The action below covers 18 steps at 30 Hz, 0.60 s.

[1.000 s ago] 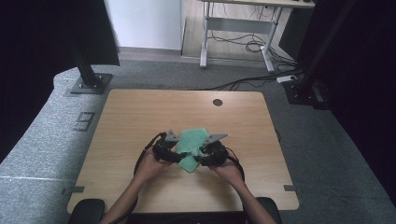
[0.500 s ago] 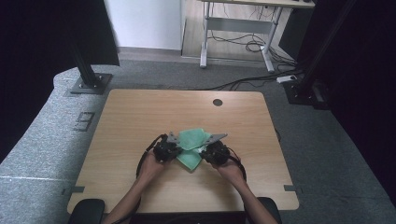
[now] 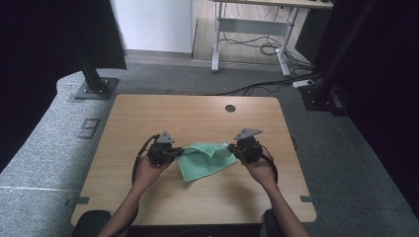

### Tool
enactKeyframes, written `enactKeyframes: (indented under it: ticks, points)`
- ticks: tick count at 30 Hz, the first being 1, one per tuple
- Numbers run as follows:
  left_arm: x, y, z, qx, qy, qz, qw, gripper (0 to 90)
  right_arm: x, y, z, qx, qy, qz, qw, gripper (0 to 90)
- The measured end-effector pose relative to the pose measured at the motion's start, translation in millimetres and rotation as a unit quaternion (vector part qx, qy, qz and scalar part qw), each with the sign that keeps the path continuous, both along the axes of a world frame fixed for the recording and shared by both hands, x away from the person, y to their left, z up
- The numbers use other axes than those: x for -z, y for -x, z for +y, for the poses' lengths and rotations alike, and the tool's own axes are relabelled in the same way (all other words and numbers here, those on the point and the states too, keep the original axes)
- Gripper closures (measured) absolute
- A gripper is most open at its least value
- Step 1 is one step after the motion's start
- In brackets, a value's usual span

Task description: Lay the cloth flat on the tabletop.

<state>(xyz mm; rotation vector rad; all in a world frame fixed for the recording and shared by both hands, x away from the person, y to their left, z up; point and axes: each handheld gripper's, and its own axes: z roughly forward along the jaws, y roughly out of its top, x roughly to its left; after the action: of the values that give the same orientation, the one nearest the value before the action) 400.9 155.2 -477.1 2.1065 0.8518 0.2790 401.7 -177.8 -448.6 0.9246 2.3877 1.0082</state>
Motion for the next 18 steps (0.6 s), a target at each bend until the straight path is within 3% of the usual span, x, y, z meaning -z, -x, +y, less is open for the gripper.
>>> enactKeyframes:
  ticks: [3, 6, 7, 11, 13, 16, 18]
  points:
    - [-6.2, -1.8, 7.3, -0.009, 0.010, 0.004, 0.9999, 86.0, -10.1, -4.4, -7.5, 0.013, 0.000, -0.007, 0.9999, 83.1]
    - [-4.1, -6.3, 9.3, -0.017, 0.007, 0.015, 0.9997, 84.5, -11.9, -15.0, -10.3, 0.025, 0.004, -0.004, 0.9997, 83.0]
    - [4.0, -12.1, 10.4, -0.025, 0.000, 0.028, 0.9993, 83.8, -9.8, -19.3, -10.2, 0.028, 0.006, 0.000, 0.9996, 83.0]
    - [29.7, -23.4, 14.6, -0.044, -0.018, 0.048, 0.9977, 78.3, 9.4, -37.2, -7.9, 0.039, 0.019, 0.021, 0.9988, 81.4]
    - [39.6, -26.0, 15.5, -0.052, -0.035, 0.051, 0.9968, 68.7, 21.7, -44.9, -7.4, 0.045, 0.018, 0.034, 0.9982, 78.2]
    - [45.3, -25.5, 14.9, -0.055, -0.073, 0.035, 0.9952, 44.3, 36.1, -51.8, -7.9, 0.061, 0.020, 0.037, 0.9973, 58.6]
    - [42.4, -23.9, 16.3, -0.049, -0.073, 0.032, 0.9956, 35.1, 39.2, -52.1, -9.7, 0.064, 0.014, 0.042, 0.9970, 50.4]
